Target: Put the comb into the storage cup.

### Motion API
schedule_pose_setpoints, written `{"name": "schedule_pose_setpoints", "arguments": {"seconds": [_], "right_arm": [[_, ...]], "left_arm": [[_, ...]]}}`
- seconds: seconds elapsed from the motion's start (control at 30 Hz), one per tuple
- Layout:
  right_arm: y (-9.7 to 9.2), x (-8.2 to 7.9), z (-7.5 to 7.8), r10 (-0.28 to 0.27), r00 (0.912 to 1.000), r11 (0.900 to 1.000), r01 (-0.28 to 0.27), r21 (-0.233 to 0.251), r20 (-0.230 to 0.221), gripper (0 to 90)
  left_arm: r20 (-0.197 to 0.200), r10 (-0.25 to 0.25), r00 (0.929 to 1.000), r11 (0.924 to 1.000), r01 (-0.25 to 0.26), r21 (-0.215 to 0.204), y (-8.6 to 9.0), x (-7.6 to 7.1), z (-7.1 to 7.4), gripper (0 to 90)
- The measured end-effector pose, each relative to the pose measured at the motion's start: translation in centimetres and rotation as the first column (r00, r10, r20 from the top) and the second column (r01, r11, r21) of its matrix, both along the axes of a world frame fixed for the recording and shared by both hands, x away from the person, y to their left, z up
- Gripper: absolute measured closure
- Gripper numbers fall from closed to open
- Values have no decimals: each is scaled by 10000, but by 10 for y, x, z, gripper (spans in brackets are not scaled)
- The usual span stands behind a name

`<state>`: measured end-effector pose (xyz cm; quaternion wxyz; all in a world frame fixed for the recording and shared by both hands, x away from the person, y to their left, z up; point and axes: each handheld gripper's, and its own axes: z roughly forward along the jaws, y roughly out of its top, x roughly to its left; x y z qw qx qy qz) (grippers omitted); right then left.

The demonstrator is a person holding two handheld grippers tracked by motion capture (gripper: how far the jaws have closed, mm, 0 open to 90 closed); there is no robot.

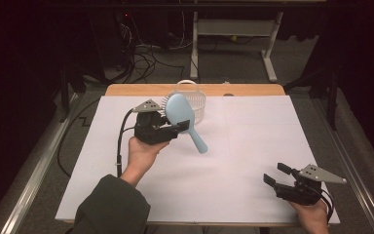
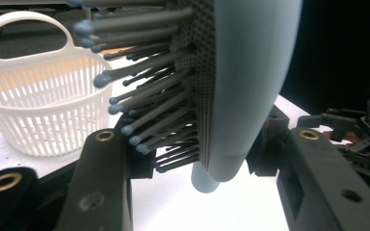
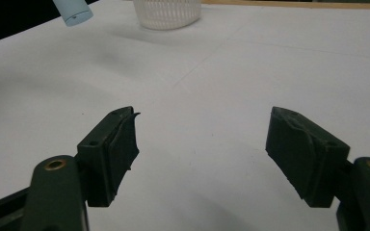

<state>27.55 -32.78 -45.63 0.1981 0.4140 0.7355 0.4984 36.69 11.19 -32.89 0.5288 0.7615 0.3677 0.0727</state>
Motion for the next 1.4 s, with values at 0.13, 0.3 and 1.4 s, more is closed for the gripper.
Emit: {"name": "schedule_pose_setpoints", "arguments": {"seconds": [0.13, 0.3, 1.4], "right_arm": [[0, 0, 0, -13, 10000, 10000, 13, 26, -6, 269], [0, 0, 0, -16, 10000, 10000, 16, 33, 3, 269], [-1, 1, -1, -28, 9999, 10000, 29, 49, -135, 271]], "left_arm": [[10, 74, 10000, 10000, -74, 37, 1, 4, 1, 526], [78, 175, 9998, 9998, -176, 116, 2, 8, 4, 526], [139, 822, 9965, 9964, -825, 192, 8, 37, 19, 525]]}}
